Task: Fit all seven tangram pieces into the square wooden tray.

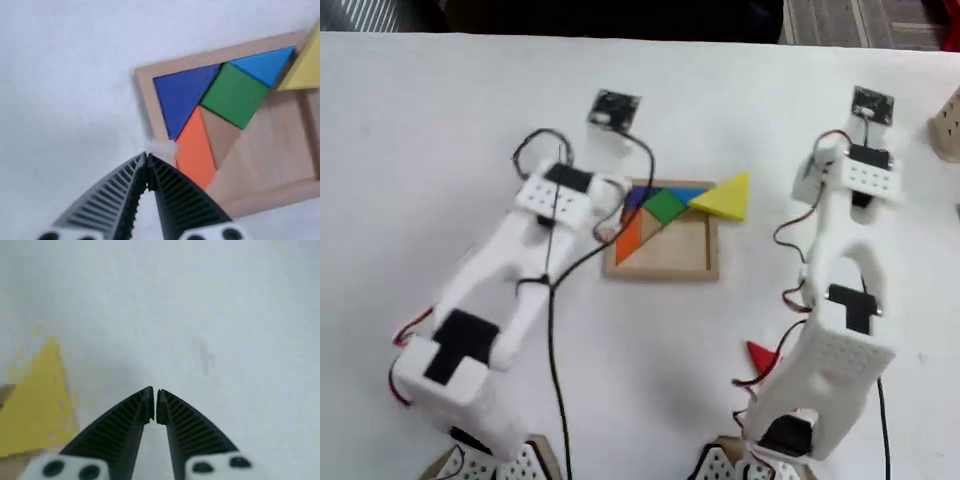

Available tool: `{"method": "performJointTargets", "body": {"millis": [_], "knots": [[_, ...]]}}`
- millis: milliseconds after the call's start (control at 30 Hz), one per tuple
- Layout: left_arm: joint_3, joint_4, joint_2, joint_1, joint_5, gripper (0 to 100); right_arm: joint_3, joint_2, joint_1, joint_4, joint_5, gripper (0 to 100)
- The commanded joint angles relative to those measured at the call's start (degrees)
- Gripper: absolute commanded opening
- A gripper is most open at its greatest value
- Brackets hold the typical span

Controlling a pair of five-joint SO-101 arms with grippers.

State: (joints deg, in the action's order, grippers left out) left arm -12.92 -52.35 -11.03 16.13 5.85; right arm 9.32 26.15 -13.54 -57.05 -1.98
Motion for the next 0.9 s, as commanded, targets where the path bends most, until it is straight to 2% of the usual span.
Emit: {"method": "performJointTargets", "body": {"millis": [0,133,233,433,667,867], "knots": [[-16.35,14.86,10.86,-2.86,-0.7,2,5.71,2.68,4.18,5.32,-5.27,1.9],[-28.48,26.81,17.8,-5.49,-0.7,2,17.41,13.58,6.2,5.32,-7.3,1.9],[-34.37,31.56,20.35,-5.67,-0.53,2,27.87,21.14,6.99,1.63,-8.88,1.9],[-36.4,32.18,20.0,-4.97,-0.35,2,46.68,31.52,8.92,-8.66,-10.29,1.9],[-33.85,32.18,14.64,-3.47,-0.26,2,60.13,37.76,12.62,-24.22,-9.67,1.9],[-33.76,32.18,14.55,-3.47,-0.62,2,70.68,38.29,17.45,-41.98,-4.75,1.9]]}}
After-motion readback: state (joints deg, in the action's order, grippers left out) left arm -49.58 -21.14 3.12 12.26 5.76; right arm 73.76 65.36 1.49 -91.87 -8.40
